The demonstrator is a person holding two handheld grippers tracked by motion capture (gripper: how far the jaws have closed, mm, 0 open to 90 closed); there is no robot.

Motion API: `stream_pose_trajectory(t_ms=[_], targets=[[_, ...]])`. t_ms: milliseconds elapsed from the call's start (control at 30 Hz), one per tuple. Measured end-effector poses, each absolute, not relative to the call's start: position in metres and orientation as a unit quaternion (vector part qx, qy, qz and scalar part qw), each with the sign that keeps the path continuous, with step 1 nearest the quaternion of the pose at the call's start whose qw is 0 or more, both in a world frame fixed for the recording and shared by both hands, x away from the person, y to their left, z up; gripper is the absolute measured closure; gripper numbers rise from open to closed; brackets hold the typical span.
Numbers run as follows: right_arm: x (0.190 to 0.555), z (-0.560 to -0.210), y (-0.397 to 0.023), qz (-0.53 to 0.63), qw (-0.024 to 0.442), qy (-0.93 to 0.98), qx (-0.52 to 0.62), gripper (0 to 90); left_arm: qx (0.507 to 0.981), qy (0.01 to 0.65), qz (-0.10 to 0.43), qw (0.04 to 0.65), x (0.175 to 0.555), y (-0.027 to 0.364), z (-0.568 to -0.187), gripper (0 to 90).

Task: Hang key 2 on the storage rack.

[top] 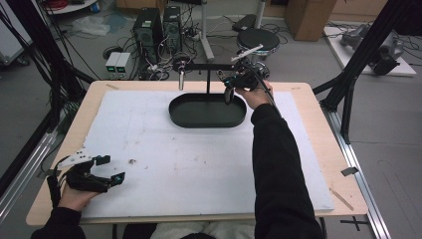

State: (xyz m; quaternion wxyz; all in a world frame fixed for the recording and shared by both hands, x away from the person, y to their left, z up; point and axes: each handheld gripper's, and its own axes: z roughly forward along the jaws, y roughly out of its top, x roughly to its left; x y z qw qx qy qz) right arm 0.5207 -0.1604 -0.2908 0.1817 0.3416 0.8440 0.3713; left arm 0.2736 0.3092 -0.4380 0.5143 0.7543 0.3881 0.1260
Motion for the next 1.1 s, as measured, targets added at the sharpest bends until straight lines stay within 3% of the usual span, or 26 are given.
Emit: stream_pose_trajectory(t_ms=[600, 767, 1000, 1100], targets=[[0.532, -0.306, -0.138, 0.372, 0.232, 0.812, 0.385, 83.0, 0.749, 0.384, 0.122, 0.525, 0.274, 0.309, -0.437, 1.7], [0.528, -0.306, -0.138, 0.368, 0.226, 0.820, 0.376, 65.1, 0.750, 0.385, 0.123, 0.524, 0.274, 0.308, -0.437, 1.8], [0.519, -0.305, -0.136, 0.362, 0.183, 0.837, 0.366, 41.4, 0.749, 0.383, 0.123, 0.527, 0.273, 0.309, -0.436, 1.8], [0.515, -0.304, -0.133, 0.357, 0.176, 0.839, 0.370, 22.6, 0.750, 0.381, 0.123, 0.527, 0.272, 0.308, -0.435, 1.8]])
